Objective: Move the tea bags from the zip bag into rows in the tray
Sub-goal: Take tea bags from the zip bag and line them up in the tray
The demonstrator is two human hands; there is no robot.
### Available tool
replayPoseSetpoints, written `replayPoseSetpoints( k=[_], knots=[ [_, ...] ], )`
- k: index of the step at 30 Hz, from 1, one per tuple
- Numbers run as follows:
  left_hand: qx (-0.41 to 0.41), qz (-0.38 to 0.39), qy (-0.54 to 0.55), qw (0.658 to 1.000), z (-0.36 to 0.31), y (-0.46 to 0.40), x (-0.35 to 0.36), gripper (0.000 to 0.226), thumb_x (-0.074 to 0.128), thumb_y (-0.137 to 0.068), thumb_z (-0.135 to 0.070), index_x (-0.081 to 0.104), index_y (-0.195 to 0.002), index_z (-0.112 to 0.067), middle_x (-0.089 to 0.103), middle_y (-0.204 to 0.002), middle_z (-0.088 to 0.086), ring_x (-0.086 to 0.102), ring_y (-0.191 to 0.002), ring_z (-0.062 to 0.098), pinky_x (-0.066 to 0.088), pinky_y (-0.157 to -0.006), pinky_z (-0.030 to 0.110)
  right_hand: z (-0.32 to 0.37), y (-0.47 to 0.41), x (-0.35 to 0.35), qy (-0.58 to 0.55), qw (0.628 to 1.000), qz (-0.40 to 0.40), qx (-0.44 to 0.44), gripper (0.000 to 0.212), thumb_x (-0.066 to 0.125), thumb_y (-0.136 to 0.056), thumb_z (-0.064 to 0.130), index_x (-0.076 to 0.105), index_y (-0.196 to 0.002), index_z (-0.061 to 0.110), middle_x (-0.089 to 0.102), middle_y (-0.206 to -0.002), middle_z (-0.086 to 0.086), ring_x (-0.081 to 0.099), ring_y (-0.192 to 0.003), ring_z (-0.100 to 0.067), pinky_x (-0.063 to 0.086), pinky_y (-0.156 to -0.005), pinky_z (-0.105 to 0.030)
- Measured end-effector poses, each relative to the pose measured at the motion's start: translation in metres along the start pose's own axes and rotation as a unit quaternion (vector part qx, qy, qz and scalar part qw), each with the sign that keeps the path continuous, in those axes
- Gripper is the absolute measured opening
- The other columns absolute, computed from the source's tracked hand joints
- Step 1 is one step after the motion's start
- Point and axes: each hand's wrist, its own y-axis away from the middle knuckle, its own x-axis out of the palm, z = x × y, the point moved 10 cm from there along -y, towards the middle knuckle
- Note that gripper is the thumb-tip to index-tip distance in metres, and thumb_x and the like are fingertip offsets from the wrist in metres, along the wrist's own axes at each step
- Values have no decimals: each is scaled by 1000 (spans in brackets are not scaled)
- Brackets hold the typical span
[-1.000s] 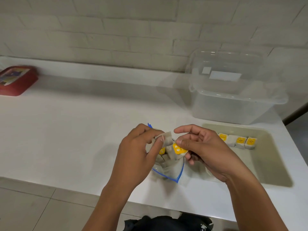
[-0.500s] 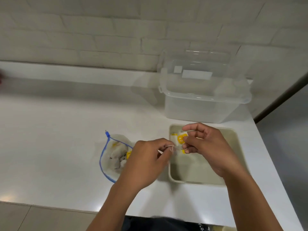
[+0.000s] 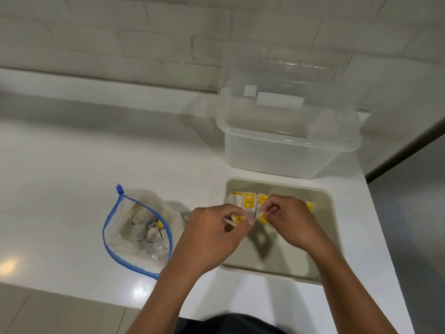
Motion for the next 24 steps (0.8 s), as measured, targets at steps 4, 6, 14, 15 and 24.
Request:
replayPoseSetpoints(
  k=[4, 6, 14, 15, 24],
  knots=[
    [5, -13, -76, 997, 9, -3, 2, 17, 65, -90, -23, 72, -100, -34, 65, -77, -15, 59, -73, 3, 44, -67, 16, -15, -20, 20, 59, 998, 38, 7, 29, 63, -79, 4, 65, -70, 32, 66, -69, 12, 61, -70, -9, 39, -58, -13],
    [13, -14, -84, 996, 13, -2, 3, 23, 63, -90, -16, 71, -105, -31, 67, -90, -10, 59, -79, 7, 46, -73, 18, -19, -25, 25, 69, 997, 37, 3, 29, 63, -80, 4, 64, -71, 31, 65, -69, 12, 61, -73, -14, 38, -59, -10],
    [12, -2, -69, 998, 17, 2, 12, 35, 62, -93, -12, 65, -121, -32, 68, -99, -11, 58, -80, 7, 46, -75, 16, -15, -28, 17, 99, 994, -22, -31, 21, 64, -84, 13, 74, -86, 31, 72, -91, 8, 63, -85, -18, 46, -71, -29],
    [12, 1, -72, 997, 16, 2, 14, 35, 62, -94, -13, 65, -122, -32, 67, -97, -11, 56, -78, 5, 45, -74, 15, -15, -28, 17, 99, 994, -21, -33, 21, 64, -85, 14, 75, -88, 32, 72, -92, 7, 63, -85, -18, 46, -72, -28],
    [10, -3, -77, 997, 15, 3, 20, 34, 62, -95, -16, 64, -123, -36, 68, -99, -13, 61, -84, 6, 51, -80, 26, -22, -22, 9, 11, 1000, 21, -9, 22, 72, -82, 9, 73, -95, 28, 71, -83, 8, 65, -76, -5, 51, -73, -17]
  ],
)
